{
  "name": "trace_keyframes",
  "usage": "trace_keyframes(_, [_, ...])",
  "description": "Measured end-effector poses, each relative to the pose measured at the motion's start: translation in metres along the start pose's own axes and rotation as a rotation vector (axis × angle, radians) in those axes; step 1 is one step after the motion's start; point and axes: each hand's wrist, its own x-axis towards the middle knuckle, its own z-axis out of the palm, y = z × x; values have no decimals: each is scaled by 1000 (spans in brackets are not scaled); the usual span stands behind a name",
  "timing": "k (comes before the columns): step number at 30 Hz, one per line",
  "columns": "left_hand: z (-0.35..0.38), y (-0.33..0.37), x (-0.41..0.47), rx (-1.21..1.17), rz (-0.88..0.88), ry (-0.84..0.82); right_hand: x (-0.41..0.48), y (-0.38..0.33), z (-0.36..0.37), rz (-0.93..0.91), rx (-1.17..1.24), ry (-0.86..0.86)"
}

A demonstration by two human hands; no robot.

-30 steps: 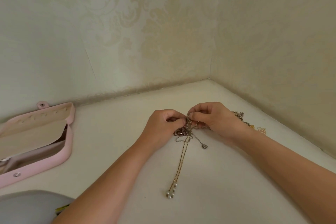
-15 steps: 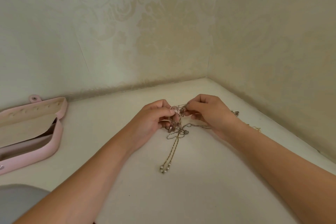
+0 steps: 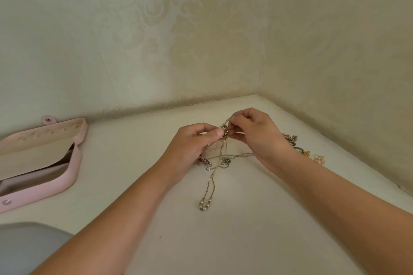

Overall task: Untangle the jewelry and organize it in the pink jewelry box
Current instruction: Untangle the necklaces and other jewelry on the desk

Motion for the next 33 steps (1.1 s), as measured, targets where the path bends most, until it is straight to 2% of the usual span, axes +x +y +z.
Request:
trace_keyframes(12, [2,-1,1,-5,-16,90,3,6,6,55,148,1])
trace_keyframes(23, [-5,3,-1,-6,-53,8,-2,1,-2,-5,126,-126])
trace_keyframes(29, [-7,1,-1,75,-38,-67,-1,-4,-5,72,230,-162])
trace_keyframes(33, [-8,3,-1,44,-67,-68,-4,-3,-6,38,79,-175])
